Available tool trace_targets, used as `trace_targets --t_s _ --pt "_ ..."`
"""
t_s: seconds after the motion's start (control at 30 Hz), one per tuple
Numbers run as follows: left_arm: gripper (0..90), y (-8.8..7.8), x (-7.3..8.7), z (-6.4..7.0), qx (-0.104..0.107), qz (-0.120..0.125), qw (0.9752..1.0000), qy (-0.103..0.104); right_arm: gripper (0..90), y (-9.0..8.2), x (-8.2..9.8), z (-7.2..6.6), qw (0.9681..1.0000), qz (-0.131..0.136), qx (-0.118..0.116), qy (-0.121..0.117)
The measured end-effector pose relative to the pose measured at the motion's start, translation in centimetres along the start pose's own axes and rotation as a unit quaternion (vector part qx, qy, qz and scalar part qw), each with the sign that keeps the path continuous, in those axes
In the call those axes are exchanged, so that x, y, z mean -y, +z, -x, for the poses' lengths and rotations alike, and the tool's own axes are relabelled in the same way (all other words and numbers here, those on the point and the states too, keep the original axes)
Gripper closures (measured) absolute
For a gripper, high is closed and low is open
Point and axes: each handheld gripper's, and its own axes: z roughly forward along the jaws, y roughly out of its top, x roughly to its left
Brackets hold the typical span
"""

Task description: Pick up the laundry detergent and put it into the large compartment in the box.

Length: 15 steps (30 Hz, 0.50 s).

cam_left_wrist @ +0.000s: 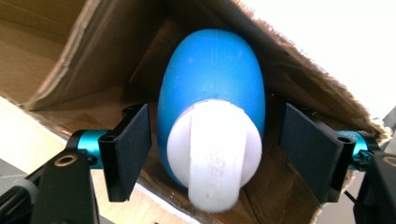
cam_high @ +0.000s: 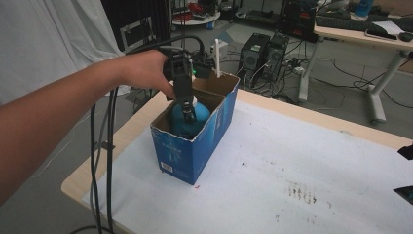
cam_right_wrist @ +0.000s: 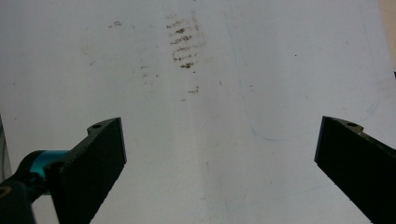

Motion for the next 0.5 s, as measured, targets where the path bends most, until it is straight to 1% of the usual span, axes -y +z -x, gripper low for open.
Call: trace_targets --t_s 0.1,0.17,0.23,0.27,0.3,0.33,0.4,0.43,0.47,0.5 --pt "25.7 -0.8 -0.1 0.0 -0.005 0.008 1.0 -0.001 1.1 -0.1 0.0 -0.1 1.0 0.0 0.0 -0.002" --pt "25.6 -1.5 -0.2 0.0 -0.007 0.013 0.9999 -0.002 1.1 -0.2 0.0 -0.2 1.0 0.0 0.0 0.001" --pt "25.6 -2.1 -0.3 0.1 -0.011 0.017 0.9998 0.0 1.1 -0.3 0.1 -0.2 1.0 0.0 0.002 0.002" --pt "25.7 -2.4 -0.4 0.1 -0.013 0.019 0.9997 0.003 1.1 -0.3 0.1 -0.1 1.0 0.002 0.002 -0.003" --pt "25.6 -2.8 -0.4 0.3 -0.016 0.021 0.9996 0.004 1.1 -0.3 0.1 -0.2 1.0 0.001 0.003 -0.002" --pt "25.6 -3.0 -0.5 0.4 -0.012 0.025 0.9996 0.006 1.1 -0.4 0.1 -0.2 1.0 0.0 0.003 0.002" --pt "18.8 -3.5 -0.7 0.6 -0.01 0.03 0.9995 0.004 1.1 -0.4 0.2 -0.2 1.0 0.003 0.003 0.0" --pt "18.8 -3.8 -0.8 0.7 -0.018 0.033 0.9993 0.009 1.1 -0.5 0.2 -0.2 1.0 0.002 0.003 0.002" --pt "18.8 -4.0 -0.9 0.9 -0.023 0.036 0.9991 0.007 1.1 -0.5 0.2 -0.2 1.0 0.005 0.005 -0.001" --pt "18.8 -4.4 -1.1 1.0 -0.028 0.035 0.999 0.01 1.1 -0.5 0.3 -0.2 1.0 0.004 0.003 0.0"
